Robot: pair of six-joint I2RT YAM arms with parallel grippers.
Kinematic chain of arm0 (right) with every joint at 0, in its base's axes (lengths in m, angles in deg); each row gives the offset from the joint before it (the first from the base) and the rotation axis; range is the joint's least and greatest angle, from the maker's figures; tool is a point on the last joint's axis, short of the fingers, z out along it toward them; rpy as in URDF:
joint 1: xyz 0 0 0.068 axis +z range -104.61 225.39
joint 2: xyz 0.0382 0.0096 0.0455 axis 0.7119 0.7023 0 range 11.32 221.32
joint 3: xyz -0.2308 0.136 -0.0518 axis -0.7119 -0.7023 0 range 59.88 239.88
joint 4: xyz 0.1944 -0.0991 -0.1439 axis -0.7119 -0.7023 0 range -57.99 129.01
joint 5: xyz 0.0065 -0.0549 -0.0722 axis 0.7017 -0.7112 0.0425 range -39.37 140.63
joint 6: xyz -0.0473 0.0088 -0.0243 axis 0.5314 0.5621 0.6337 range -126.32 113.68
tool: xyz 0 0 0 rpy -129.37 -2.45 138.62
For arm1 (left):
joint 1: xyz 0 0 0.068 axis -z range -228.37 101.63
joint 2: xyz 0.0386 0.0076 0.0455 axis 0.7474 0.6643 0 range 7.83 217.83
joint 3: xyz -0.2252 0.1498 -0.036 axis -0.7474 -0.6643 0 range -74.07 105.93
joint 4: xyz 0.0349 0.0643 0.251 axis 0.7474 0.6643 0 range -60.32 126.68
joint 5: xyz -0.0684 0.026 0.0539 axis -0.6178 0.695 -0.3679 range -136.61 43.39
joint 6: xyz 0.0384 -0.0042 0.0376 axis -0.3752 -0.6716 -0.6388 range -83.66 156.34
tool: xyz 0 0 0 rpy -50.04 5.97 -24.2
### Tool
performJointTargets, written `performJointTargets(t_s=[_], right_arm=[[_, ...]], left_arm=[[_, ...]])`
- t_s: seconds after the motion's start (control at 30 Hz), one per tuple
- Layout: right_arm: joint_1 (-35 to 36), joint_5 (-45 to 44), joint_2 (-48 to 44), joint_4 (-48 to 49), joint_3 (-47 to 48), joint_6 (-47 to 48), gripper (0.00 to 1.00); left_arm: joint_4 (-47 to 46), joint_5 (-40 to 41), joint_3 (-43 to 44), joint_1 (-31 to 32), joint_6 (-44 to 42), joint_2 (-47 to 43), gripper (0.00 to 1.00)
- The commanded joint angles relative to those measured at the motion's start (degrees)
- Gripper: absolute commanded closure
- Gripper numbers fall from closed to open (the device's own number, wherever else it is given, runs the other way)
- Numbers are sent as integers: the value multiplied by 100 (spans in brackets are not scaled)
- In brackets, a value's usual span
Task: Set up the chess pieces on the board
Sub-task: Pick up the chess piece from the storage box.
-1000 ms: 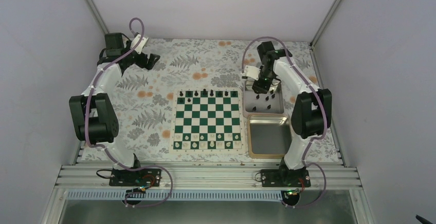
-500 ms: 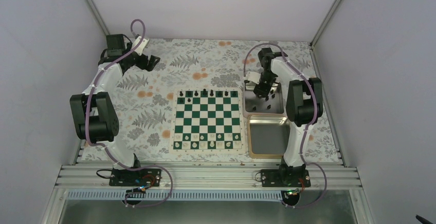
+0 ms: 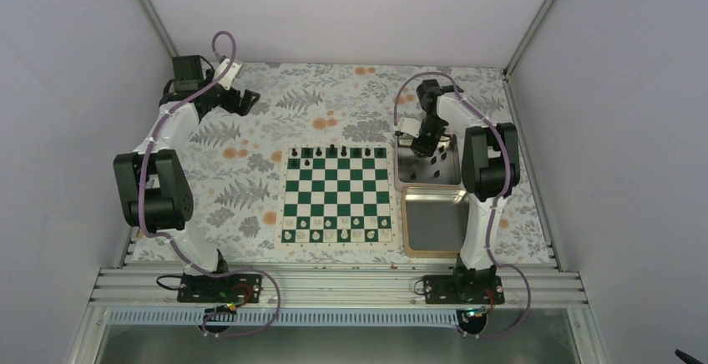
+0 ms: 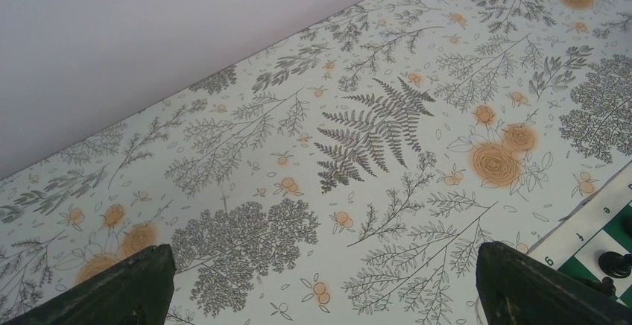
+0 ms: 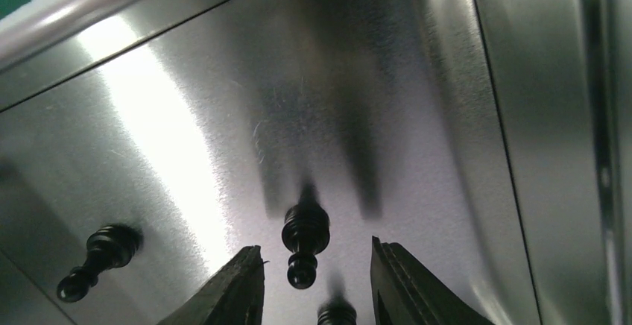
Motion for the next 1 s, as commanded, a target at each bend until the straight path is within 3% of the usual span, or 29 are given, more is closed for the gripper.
performJointTargets(t_s=[0.0,0.53,0.77,0.97], right_arm=[[-42,65,118,34,123,-75,63],[-41,91,138,-114,246,-151,91],[159,-70,-52,-741,807,-305,93],[894,-359,-136,-1242,1794,-399,92]], left_arm=[[-19,-29,103,4,-41,28,0],[-56,-71,6,-5,-38,-80,0],[-88,-69,-64,-14,-47,-156,0],[-119,-118,-64,-12,-34,-205,0]])
